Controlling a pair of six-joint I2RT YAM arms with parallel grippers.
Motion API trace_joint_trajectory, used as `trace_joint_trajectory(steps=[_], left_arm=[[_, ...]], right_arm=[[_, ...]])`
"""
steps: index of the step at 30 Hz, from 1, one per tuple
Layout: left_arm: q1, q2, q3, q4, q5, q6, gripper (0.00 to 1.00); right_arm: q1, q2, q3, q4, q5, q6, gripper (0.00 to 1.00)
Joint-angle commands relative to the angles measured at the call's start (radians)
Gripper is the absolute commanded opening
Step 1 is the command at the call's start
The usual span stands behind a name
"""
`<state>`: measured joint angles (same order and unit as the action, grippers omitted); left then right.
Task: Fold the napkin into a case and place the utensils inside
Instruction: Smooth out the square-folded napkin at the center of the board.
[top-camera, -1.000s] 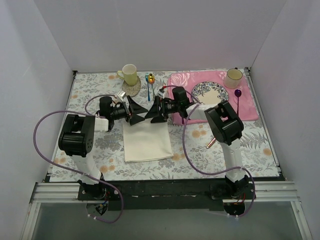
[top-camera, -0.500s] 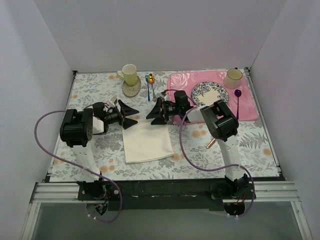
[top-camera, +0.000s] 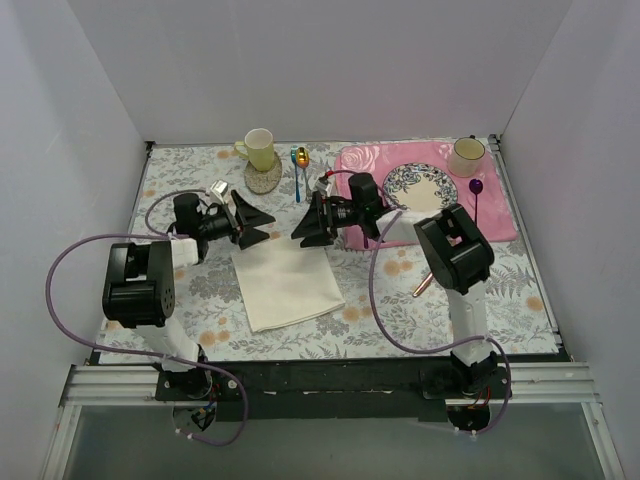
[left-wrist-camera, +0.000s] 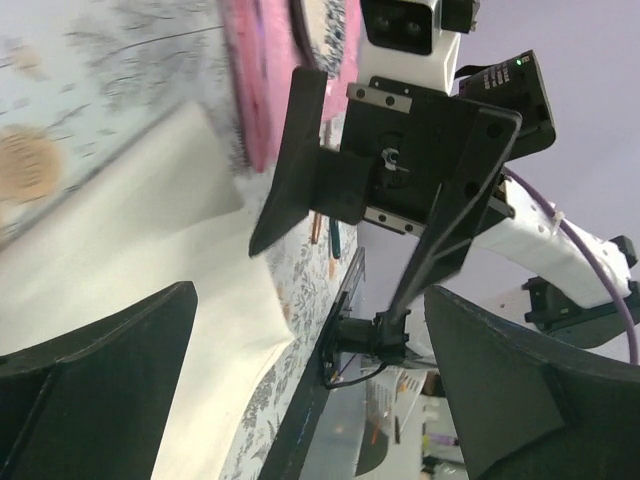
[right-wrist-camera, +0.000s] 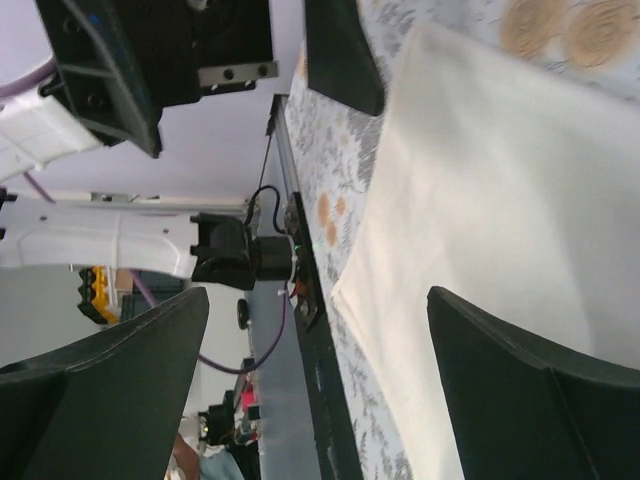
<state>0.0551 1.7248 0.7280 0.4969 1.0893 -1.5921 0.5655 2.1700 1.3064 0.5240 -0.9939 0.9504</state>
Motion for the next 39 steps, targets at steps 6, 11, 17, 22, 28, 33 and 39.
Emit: trace_joint_trajectory(steps=[6, 11, 17, 22, 28, 33, 39], left_arm=[[-0.225, 0.070, 0.086, 0.106, -0.091, -0.094, 0.98], [-0.256, 0.157, 0.122, 0.095, -0.137, -0.112, 0.98], [-0.245, 0.220, 0.114, -0.040, -0.219, -0.048, 0.98], [-0.207, 0.257, 0.102, -0.115, -0.262, -0.008, 0.98], [-0.196, 0.245, 0.114, -0.132, -0.272, 0.035, 0.98], [-0.196, 0.231, 0.111, -0.120, -0.261, 0.038, 0.98], [-0.196, 0.222, 0.102, -0.118, -0.261, 0.046, 0.98]], right_arm=[[0.033, -0.205, -0.246, -0.097, -0.032, -0.093, 0.99], [0.030, -0.144, -0.268, -0.174, 0.011, -0.140, 0.99], [-0.001, -0.070, -0.253, -0.295, 0.044, -0.205, 0.99], [-0.023, -0.087, -0.292, -0.382, 0.008, -0.269, 0.99], [-0.007, -0.235, -0.273, -0.418, -0.067, -0.306, 0.99], [0.059, -0.328, -0.263, -0.391, -0.078, -0.279, 0.99], [0.086, -0.260, -0.332, -0.346, -0.087, -0.217, 0.99]])
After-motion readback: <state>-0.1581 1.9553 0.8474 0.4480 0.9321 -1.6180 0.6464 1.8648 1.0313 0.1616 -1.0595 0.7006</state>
